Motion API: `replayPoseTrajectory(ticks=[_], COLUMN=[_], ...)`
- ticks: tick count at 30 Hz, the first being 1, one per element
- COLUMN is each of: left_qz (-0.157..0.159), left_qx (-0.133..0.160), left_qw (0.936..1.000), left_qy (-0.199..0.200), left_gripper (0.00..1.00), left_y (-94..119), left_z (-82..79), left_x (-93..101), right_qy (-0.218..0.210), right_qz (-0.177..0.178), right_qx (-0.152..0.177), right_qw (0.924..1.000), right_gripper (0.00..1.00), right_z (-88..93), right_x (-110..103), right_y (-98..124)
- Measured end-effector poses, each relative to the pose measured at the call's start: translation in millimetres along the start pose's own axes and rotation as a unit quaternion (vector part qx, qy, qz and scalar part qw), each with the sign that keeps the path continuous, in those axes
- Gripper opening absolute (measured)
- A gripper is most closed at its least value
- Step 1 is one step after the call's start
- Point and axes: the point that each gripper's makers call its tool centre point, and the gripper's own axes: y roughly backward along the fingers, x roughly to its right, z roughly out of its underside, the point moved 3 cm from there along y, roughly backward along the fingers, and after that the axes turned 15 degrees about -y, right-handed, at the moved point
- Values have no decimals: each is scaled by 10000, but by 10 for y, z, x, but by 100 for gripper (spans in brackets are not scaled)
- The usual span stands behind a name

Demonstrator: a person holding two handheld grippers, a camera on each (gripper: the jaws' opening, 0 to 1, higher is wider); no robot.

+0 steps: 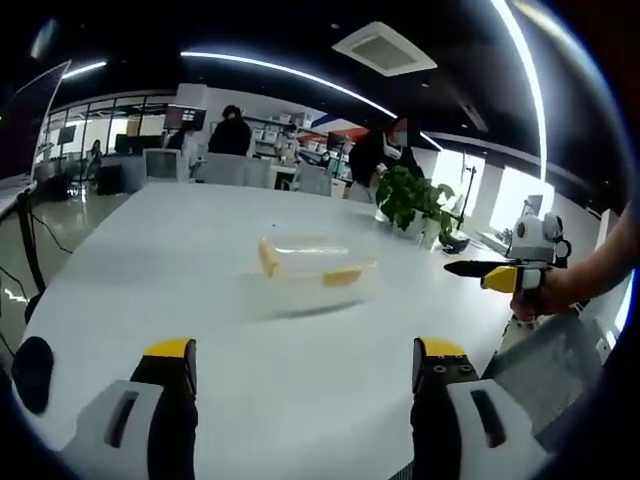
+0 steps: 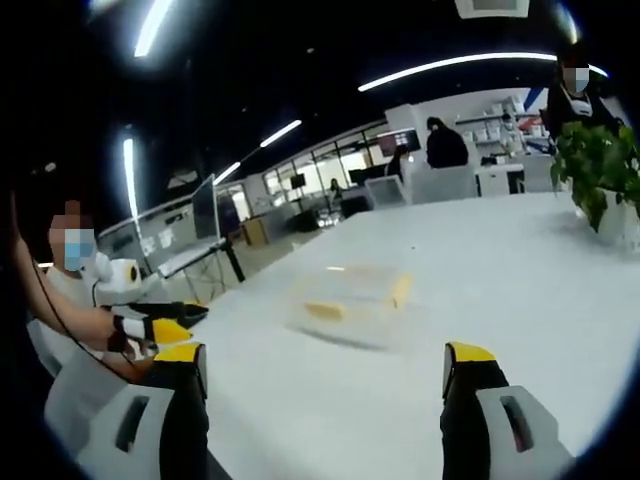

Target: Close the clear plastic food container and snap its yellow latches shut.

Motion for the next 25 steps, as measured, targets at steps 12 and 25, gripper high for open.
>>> replayPoseTrajectory(ticks=[12,25], left_qz=[45,65], left_qx=[11,-11], left_qw=[9999,9999], left_qy=[-95,-112], left_gripper=[90,88], left_y=[30,66], left_z=[-23,-16], left_x=[8,15], right_qy=[0,-20], right_qz=[-38,-10], right_qx=[-116,-201], right_qw=[9999,9998], right_gripper=[99,99], right_z=[51,105], right_x=[-41,-43], right_y=[-28,10])
